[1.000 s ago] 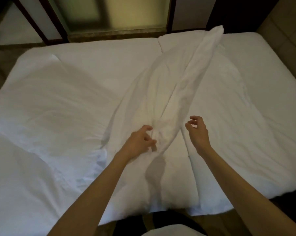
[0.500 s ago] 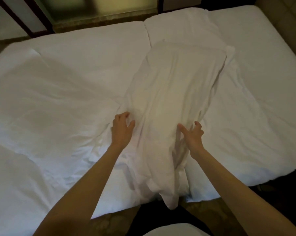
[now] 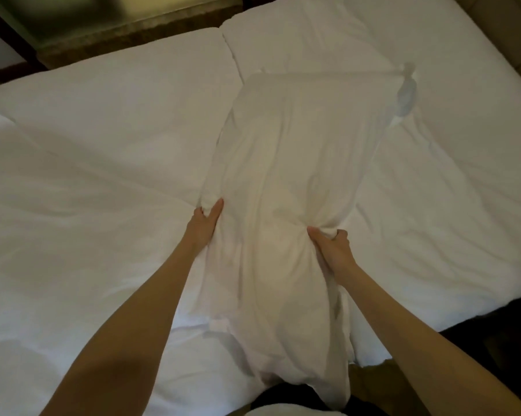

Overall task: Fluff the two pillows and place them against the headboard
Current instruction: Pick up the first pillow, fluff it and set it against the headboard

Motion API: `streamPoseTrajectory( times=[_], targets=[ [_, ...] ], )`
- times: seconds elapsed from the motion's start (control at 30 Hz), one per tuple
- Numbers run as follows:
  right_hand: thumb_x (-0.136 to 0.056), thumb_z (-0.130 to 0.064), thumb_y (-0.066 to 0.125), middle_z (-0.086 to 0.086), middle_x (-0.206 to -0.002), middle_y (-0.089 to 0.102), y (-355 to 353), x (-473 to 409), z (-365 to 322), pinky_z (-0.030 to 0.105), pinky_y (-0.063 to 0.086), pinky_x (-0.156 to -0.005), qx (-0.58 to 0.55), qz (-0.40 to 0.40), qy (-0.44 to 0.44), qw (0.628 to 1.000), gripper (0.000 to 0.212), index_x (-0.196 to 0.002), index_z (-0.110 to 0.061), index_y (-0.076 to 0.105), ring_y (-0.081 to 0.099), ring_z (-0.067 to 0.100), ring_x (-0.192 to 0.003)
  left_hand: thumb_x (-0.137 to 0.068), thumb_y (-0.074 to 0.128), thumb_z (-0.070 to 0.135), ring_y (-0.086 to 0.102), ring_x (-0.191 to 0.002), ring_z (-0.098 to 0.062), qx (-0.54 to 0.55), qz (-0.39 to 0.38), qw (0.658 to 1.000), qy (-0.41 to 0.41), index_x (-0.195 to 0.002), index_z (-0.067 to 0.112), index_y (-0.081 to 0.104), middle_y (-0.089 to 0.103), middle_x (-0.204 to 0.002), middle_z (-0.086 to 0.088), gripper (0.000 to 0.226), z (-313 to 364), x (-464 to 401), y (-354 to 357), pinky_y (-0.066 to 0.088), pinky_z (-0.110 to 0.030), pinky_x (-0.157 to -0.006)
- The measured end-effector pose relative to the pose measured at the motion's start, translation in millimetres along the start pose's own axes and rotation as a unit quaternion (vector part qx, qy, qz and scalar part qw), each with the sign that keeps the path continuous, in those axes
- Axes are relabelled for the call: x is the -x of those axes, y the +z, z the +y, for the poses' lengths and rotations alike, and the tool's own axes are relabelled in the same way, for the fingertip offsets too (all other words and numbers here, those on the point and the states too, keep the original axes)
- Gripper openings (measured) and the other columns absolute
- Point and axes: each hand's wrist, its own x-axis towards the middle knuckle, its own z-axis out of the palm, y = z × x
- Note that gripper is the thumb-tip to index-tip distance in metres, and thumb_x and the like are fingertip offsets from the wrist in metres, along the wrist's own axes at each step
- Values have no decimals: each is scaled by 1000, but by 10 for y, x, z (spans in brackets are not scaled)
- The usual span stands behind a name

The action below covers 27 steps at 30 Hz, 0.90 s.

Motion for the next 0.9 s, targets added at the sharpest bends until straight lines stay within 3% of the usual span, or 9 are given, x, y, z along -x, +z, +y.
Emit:
streamPoseTrajectory(
  times=[0.1,0.23,0.37,0.43,0.5,0.6,0.63,0.73,0.9],
  targets=[
    [-77,-39,68,8,-120,55,92,-53,-101,34,45,-83,-10,6,-13,1000,68,-129,-6,40,55,26,-101,-73,48,78,49,-126,-26,-9,8,1000,2,-143,12,38,49,-143,-9,97,-34,-1,70,37,-30,-100],
    [-76,-17,62,16,-105,64,94,-94,-238,35,52,-75,0,35,-11,999,26,-96,-4,52,59,28,-83,-87,51,60,52,-122,-20,35,9,998,57,-141,15,40,53,-139,-6,71,-35,75,191,39,-32,-103],
    [-75,-8,55,19,-104,63,-78,-99,-312,45,56,-82,-1,83,-22,996,25,-98,1,53,62,35,-91,-98,39,42,55,-108,-16,36,45,993,100,-129,12,55,62,-121,-5,46,71,260,320,38,-24,-88],
    [-78,-7,53,18,-105,60,-212,-73,-357,45,54,-85,-4,111,-48,993,21,-97,-2,50,60,36,-95,-99,40,37,59,-108,-24,50,96,988,110,-116,7,63,64,-114,-4,42,158,373,373,42,-28,-89],
    [-79,-6,51,19,-100,57,-363,-63,-430,44,53,-85,-3,136,-76,988,18,-97,-2,50,59,35,-95,-98,41,35,61,-104,-29,60,146,980,117,-108,0,66,68,-111,-15,45,263,486,441,47,-38,-93],
    [-75,0,48,11,-80,53,-766,-21,-599,33,44,-65,2,165,-146,975,4,-75,-4,48,55,28,-77,-97,42,32,60,-78,-27,98,213,960,152,-69,8,60,66,-78,-12,41,494,802,697,48,-38,-73],
    [-73,3,47,8,-70,51,-945,-13,-666,31,38,-60,1,171,-175,970,13,-64,-6,45,52,25,-71,-96,43,31,59,-73,-26,116,231,953,159,-64,10,55,63,-73,-10,40,604,944,821,47,-39,-71],
    [-69,9,42,3,-57,39,-1484,12,-849,29,27,-54,16,174,-238,955,29,-53,-12,31,42,23,-62,-92,44,30,63,-79,-33,183,251,938,154,-71,8,59,67,-80,-16,35,900,1327,1212,54,-46,-80],
    [-67,13,41,10,-64,40,-2403,42,-947,31,24,-55,48,180,-308,933,23,-59,-8,38,37,24,-62,-89,43,31,64,-86,-36,231,271,919,170,-70,10,62,68,-82,-15,34,1267,1862,1922,52,-52,-83]
  ],
)
